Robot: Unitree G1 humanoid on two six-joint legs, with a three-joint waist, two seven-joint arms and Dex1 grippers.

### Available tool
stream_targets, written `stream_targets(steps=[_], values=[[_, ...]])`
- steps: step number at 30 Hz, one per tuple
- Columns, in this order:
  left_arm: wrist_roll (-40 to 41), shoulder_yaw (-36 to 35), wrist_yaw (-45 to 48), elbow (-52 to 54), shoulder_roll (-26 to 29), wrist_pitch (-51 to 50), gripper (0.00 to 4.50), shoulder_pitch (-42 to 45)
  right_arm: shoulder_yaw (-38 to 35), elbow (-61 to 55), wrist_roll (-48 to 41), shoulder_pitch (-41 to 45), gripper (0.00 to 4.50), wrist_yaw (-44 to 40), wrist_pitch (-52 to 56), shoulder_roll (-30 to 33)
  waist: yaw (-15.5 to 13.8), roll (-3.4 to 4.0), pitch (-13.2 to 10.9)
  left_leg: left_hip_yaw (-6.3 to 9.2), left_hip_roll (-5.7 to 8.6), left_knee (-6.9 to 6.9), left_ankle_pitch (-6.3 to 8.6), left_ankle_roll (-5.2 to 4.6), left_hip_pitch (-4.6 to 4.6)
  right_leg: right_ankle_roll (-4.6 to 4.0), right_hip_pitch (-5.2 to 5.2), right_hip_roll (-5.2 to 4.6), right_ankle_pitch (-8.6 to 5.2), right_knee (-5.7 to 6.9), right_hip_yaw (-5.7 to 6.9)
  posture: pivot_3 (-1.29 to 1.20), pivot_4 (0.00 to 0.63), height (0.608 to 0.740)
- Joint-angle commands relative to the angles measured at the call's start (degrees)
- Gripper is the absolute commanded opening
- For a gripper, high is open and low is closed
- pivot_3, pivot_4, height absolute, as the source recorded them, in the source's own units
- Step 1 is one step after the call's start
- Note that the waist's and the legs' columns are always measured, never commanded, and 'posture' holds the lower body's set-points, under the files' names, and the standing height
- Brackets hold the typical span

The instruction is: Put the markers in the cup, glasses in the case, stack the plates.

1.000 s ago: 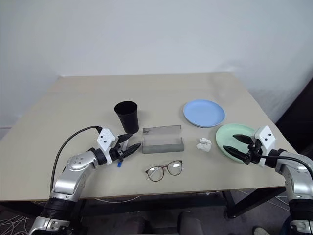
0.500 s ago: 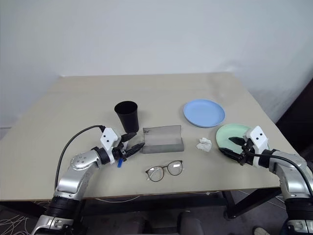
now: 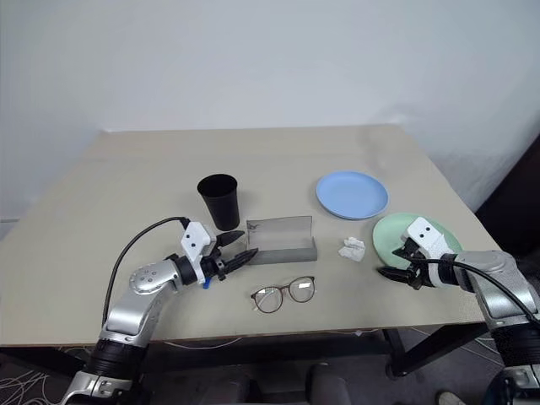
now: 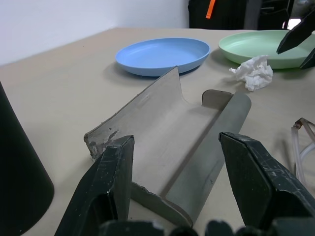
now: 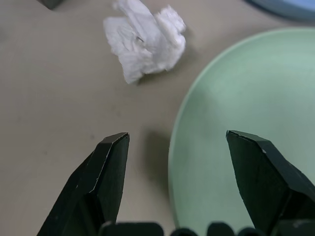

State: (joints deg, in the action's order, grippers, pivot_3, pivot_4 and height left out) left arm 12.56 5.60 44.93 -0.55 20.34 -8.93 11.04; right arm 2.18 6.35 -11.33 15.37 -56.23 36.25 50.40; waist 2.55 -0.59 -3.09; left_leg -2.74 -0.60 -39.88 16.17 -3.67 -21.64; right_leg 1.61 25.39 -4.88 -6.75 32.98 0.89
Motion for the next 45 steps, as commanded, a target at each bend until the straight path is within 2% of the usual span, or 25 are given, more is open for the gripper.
stream_targets(steps=[1,10,13,21,22,29,33,41,45], values=[[2.69,-0.41,1.13,3.53,-0.25,-0.31,2.87,0.47,0.88,-0.70,1.35,2.76,3.41,0.72,3.22,1.26,-0.01,-0.01,0.00,0.01,0.01,0.00,0.00,0.00,0.00,0.00,0.00,0.00,0.00,0.00,0.00,0.00,0.000,0.733],[3.26,0.04,1.51,4.62,-0.41,-1.84,2.87,0.37,3.95,-0.39,3.08,5.24,3.41,1.64,7.60,0.73,0.00,-0.01,0.00,0.03,0.03,0.00,0.00,-0.01,-0.03,0.00,0.01,0.00,0.00,-0.01,0.01,0.00,0.000,0.733],[2.89,0.04,0.78,4.20,-0.86,-2.00,2.90,0.48,4.57,-0.29,3.57,5.70,2.78,2.37,8.31,0.55,0.00,-0.01,0.00,0.02,0.02,0.00,0.00,-0.01,-0.02,0.00,0.00,0.00,0.00,-0.01,0.01,0.00,0.000,0.733],[2.30,0.73,-0.04,3.62,-1.82,-2.02,2.90,0.87,5.80,-0.70,4.49,5.75,0.12,3.17,8.42,0.51,0.15,-0.10,0.02,0.00,0.02,-0.02,0.00,0.00,0.01,0.00,-0.03,0.01,0.00,-0.01,0.02,0.00,0.000,0.733],[2.32,0.77,-0.07,3.59,-1.90,-1.99,2.90,0.92,5.88,-0.63,4.67,5.80,0.02,3.28,8.33,0.49,0.17,-0.18,0.05,-0.03,-0.01,-0.05,0.00,0.00,0.02,0.00,-0.05,0.01,0.00,-0.02,0.01,0.00,0.000,0.733],[2.36,0.81,-0.27,3.44,-2.14,-1.73,2.90,0.98,5.97,-0.85,5.56,7.11,0.02,3.58,8.86,0.78,0.15,-0.26,0.08,-0.28,-0.27,-0.19,-0.01,-0.01,0.02,0.01,-0.06,-0.06,0.00,-0.17,0.04,0.00,0.000,0.733],[2.38,0.80,-0.28,3.22,-2.19,-1.61,2.90,1.11,6.01,3.53,7.95,10.97,0.02,6.95,7.86,0.50,0.16,-0.24,0.06,-0.37,-0.34,-0.19,0.00,-0.01,0.02,0.01,-0.01,-0.07,0.00,-0.22,0.09,0.00,0.000,0.733],[2.22,0.88,-0.36,2.63,-2.44,-1.39,2.90,1.65,7.07,12.44,12.40,17.76,0.02,10.76,0.01,0.04,0.06,-0.15,0.06,-0.92,-0.40,-0.19,0.00,-0.02,0.00,0.00,0.13,-0.09,0.00,-0.15,0.01,0.00,0.000,0.733],[2.11,0.98,-0.41,2.38,-2.60,-1.26,2.90,1.83,7.85,17.71,15.50,22.52,0.02,13.46,-8.67,-1.40,0.23,-0.10,0.06,-1.21,-0.23,-0.11,0.17,-0.31,-0.02,-0.01,0.27,-0.06,0.01,-0.09,-0.11,0.00,0.000,0.733]])
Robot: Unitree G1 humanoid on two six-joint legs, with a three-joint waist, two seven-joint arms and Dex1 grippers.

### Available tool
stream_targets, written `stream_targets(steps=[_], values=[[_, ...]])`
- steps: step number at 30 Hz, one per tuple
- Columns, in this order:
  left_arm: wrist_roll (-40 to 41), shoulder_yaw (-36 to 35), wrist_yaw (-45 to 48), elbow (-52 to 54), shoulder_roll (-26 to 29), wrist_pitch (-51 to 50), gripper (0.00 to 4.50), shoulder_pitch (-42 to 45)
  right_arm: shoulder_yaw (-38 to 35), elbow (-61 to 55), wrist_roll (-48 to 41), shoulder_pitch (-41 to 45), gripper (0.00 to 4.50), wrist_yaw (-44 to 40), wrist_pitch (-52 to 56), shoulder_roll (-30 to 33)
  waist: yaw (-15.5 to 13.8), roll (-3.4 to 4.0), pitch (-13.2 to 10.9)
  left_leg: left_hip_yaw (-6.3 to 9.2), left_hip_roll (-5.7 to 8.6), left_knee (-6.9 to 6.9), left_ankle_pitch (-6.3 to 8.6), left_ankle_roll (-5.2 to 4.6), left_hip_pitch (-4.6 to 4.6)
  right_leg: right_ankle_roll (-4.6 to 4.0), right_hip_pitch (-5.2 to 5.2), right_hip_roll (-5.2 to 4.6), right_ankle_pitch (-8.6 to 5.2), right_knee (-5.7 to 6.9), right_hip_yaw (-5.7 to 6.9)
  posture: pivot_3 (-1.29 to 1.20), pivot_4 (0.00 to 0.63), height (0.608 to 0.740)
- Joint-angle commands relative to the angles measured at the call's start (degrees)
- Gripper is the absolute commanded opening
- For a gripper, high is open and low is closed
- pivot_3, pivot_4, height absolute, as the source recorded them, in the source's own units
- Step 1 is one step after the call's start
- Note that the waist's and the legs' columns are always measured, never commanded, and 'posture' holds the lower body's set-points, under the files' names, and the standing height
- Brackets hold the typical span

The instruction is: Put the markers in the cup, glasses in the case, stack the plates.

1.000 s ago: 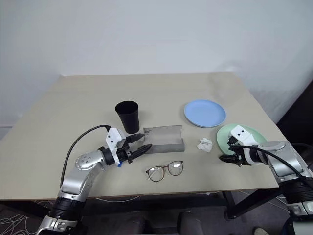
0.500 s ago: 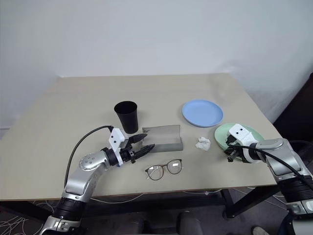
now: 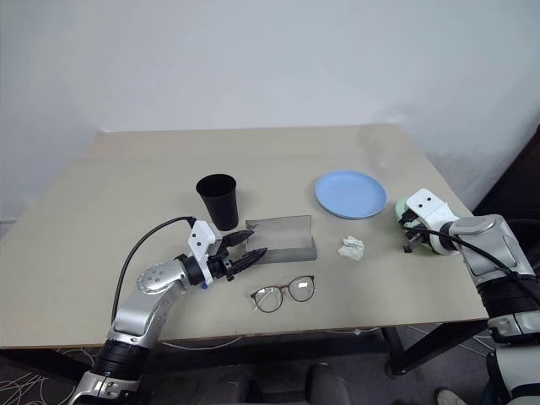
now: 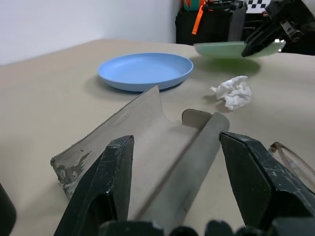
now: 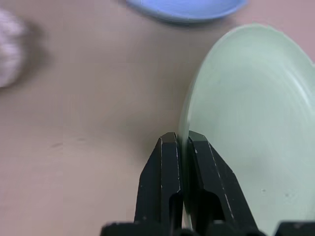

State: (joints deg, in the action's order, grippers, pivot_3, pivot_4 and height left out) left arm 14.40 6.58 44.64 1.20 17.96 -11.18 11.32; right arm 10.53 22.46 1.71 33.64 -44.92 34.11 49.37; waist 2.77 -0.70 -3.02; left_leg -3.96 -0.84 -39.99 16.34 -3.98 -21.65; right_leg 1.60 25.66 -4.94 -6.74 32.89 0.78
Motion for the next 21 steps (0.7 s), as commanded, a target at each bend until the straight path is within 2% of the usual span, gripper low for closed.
stream_targets(steps=[1,13,21], values=[[0.22,0.00,-0.10,0.47,-0.25,1.05,2.90,1.67,-0.28,2.78,2.95,5.20,0.02,2.15,-9.12,-0.84,0.02,0.01,0.00,-0.01,0.09,0.02,0.02,-0.06,0.01,0.00,0.02,0.02,0.00,0.00,0.00,0.00,0.000,0.733],[-0.29,-0.10,-0.93,-1.48,-0.96,2.13,2.90,3.12,3.08,28.01,7.29,18.96,0.02,-0.98,-38.71,-9.80,0.04,0.02,0.00,0.00,0.20,0.23,0.04,-0.09,0.06,0.00,-0.01,0.06,0.00,-0.07,0.00,0.00,0.000,0.733],[-0.23,-0.29,-1.33,-1.19,-0.70,2.31,2.90,2.94,3.64,40.96,8.39,24.12,0.02,-5.71,-47.86,-16.17,0.07,0.07,0.02,0.03,0.19,0.23,0.04,-0.09,0.11,-0.01,-0.03,0.08,0.01,0.02,-0.01,0.00,0.000,0.733]])
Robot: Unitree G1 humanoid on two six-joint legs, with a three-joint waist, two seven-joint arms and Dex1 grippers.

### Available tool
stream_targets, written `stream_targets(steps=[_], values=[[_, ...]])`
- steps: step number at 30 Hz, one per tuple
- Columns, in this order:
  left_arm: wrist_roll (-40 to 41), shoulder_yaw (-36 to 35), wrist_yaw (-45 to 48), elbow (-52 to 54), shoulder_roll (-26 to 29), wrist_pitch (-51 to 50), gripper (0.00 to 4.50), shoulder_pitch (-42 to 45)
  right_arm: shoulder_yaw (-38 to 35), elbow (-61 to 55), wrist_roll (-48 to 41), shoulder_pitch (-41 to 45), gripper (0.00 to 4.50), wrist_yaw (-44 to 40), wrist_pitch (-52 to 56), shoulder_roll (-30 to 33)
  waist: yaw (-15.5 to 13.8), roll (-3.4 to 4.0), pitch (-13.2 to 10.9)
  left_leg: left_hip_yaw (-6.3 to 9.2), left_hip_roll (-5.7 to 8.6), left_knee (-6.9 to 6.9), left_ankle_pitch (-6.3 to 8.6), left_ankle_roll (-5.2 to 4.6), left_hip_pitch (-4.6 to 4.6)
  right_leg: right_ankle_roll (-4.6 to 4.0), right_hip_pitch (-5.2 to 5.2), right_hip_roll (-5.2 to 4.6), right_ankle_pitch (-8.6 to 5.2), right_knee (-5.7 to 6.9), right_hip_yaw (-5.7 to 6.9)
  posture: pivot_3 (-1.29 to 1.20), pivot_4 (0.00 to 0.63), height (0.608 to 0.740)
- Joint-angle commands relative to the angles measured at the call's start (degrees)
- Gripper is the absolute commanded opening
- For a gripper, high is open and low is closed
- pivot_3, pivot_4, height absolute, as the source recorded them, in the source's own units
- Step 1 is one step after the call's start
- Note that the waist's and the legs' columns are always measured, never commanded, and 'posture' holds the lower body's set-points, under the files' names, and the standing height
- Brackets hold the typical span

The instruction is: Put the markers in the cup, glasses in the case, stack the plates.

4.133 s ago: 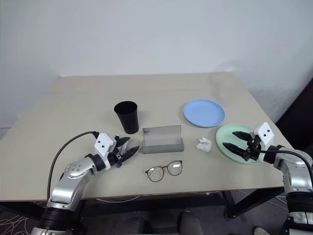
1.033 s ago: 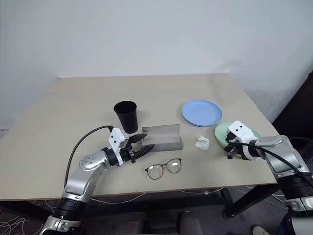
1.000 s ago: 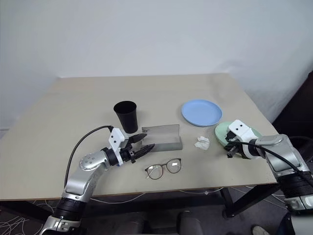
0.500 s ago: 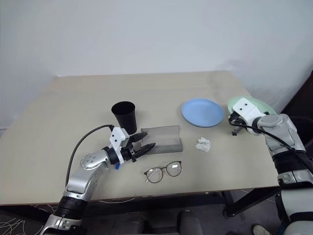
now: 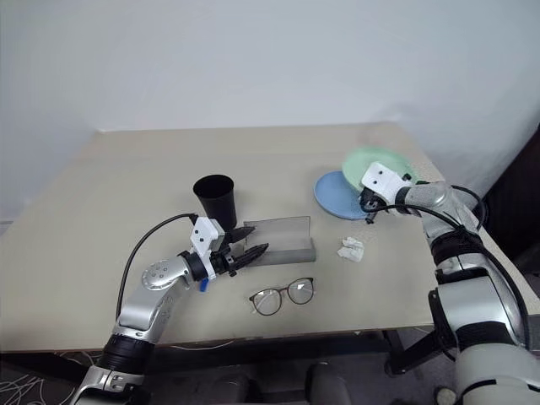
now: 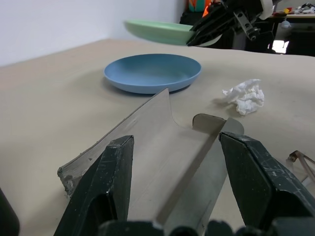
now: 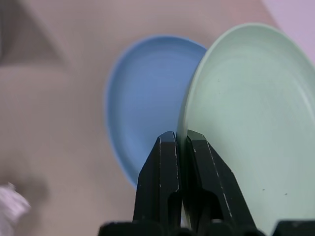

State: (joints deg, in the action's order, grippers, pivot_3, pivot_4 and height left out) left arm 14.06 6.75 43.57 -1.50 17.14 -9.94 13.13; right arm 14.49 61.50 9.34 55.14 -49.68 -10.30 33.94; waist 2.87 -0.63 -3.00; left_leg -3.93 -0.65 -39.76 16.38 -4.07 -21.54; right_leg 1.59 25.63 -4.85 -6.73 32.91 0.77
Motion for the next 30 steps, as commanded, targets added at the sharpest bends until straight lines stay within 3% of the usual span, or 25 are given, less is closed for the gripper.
stream_targets(steps=[1,12,19,25,30], values=[[0.11,-0.50,-0.33,1.63,0.17,1.04,2.90,1.04,-0.07,2.84,1.28,2.86,0.02,-0.96,-4.28,-1.21,-0.04,0.01,0.01,0.01,0.00,0.00,0.00,0.00,0.00,0.00,0.00,0.00,0.00,0.00,0.00,0.00,0.000,0.733],[0.14,-0.69,-1.15,2.64,0.61,0.76,2.90,0.24,-0.24,9.03,4.18,5.27,0.02,0.32,-7.20,-4.93,0.06,0.10,0.03,0.00,0.00,0.00,0.00,0.01,0.03,-0.01,-0.01,-0.01,0.01,0.06,-0.01,0.00,0.000,0.733],[0.34,-0.72,-1.58,3.50,0.91,0.52,2.90,-0.54,-0.86,9.78,4.99,6.20,2.02,2.11,-7.74,-5.31,0.11,0.13,0.04,-0.01,0.00,0.00,0.00,0.01,0.04,-0.02,-0.01,-0.01,0.02,0.08,-0.01,0.00,0.000,0.733],[0.32,-0.66,-1.74,3.64,0.89,0.44,2.90,-0.66,-2.47,8.79,3.35,7.08,2.02,0.19,-8.33,-4.87,0.11,0.16,0.04,-0.01,0.00,-0.01,-0.01,0.02,0.05,-0.02,-0.01,0.00,0.02,0.09,-0.01,0.00,0.000,0.733],[0.35,-0.62,-1.83,3.36,0.77,0.57,2.90,-0.45,-6.68,6.62,-1.32,7.71,2.02,-9.12,-5.28,-3.10,0.09,0.16,0.03,0.02,0.01,-0.01,-0.01,0.02,0.04,-0.02,-0.02,0.00,0.02,0.09,-0.01,0.00,0.000,0.733]])
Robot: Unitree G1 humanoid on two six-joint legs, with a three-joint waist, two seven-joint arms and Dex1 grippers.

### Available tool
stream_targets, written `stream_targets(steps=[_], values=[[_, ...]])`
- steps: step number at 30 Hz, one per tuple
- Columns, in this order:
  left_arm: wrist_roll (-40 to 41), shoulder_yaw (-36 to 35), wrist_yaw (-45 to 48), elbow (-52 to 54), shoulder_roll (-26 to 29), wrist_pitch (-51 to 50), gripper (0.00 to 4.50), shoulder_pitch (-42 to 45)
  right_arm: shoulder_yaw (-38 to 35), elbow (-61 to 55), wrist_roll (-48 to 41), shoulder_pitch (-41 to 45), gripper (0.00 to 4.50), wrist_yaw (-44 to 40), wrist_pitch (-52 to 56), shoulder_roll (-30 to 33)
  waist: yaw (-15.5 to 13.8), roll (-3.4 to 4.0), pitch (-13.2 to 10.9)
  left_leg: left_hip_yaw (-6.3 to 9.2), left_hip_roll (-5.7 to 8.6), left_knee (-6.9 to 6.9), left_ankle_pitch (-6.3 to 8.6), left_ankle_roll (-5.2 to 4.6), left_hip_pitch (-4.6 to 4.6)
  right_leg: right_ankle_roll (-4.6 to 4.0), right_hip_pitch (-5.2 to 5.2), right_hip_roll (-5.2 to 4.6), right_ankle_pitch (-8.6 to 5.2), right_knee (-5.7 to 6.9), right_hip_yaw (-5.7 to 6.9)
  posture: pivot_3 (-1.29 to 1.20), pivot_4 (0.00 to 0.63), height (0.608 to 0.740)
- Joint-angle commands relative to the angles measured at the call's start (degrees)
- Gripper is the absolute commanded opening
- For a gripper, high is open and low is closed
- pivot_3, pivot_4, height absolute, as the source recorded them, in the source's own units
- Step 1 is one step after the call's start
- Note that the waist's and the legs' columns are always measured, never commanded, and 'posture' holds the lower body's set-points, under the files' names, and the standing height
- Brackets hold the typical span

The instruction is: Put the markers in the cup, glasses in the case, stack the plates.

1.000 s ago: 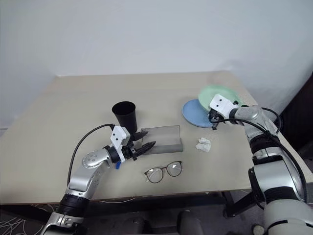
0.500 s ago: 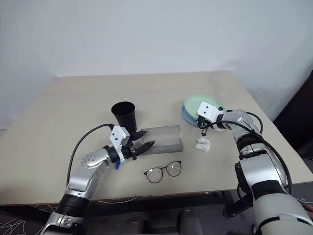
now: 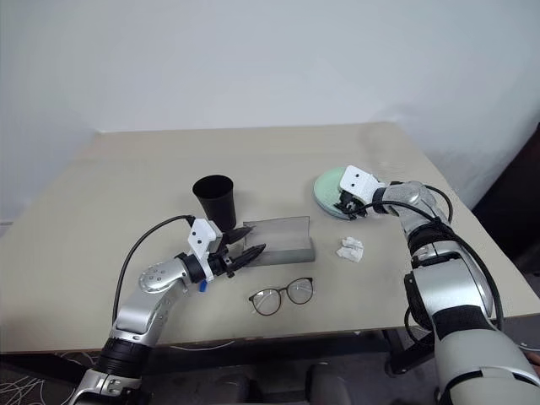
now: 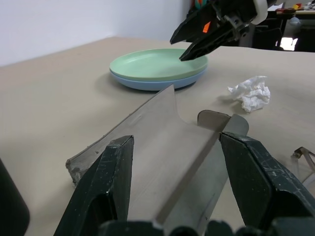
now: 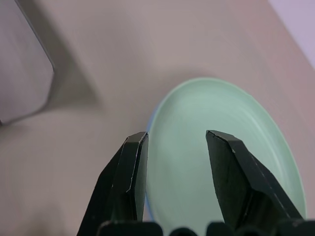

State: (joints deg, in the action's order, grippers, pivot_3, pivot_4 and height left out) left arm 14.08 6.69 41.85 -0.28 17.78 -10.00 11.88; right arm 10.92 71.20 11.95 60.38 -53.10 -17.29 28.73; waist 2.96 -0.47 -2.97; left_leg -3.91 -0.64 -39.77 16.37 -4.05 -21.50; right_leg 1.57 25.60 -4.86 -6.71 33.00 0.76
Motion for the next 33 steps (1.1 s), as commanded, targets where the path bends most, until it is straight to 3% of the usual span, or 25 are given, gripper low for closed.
stream_targets(steps=[1,7,15,24,33], values=[[0.35,-0.55,-0.11,2.04,0.11,0.66,2.90,0.87,-3.63,-3.75,-4.65,2.23,2.02,-8.52,2.72,2.73,0.00,0.01,0.00,0.00,0.00,0.00,0.00,0.00,0.00,0.00,0.00,0.00,0.00,-0.01,0.00,0.00,0.000,0.733],[0.31,-0.26,0.15,1.01,-0.22,0.99,2.90,1.57,-3.11,-8.97,-5.97,-1.42,2.02,-23.04,8.23,7.38,-0.15,0.01,0.00,0.01,0.01,-0.01,0.00,0.00,0.01,0.00,-0.02,-0.01,0.00,-0.01,0.00,0.00,0.000,0.733],[0.47,-0.09,1.12,-0.15,-0.47,1.15,2.90,2.83,-1.82,-19.56,-7.01,-7.68,2.02,-33.73,18.01,10.11,-0.09,0.05,0.01,-0.02,-0.01,-0.13,0.01,0.00,0.04,-0.01,-0.03,-0.01,0.01,0.07,0.00,0.00,0.000,0.733],[0.43,-0.14,1.65,0.04,-0.46,1.10,2.90,2.63,-0.47,-26.94,-6.73,-12.88,2.02,-33.17,22.26,9.92,-0.19,0.06,0.01,-0.03,-0.02,-0.24,0.01,0.02,0.03,-0.03,-0.02,-0.02,0.02,0.15,0.01,0.00,0.000,0.733],[0.26,-0.19,1.47,0.29,-0.51,1.07,2.90,2.36,1.89,-22.54,-3.23,-12.73,2.02,-24.81,19.43,9.16,-0.18,0.06,0.01,-0.03,-0.01,-0.24,0.01,0.03,0.02,-0.03,-0.02,-0.02,0.02,0.14,0.02,0.00,0.000,0.733]])
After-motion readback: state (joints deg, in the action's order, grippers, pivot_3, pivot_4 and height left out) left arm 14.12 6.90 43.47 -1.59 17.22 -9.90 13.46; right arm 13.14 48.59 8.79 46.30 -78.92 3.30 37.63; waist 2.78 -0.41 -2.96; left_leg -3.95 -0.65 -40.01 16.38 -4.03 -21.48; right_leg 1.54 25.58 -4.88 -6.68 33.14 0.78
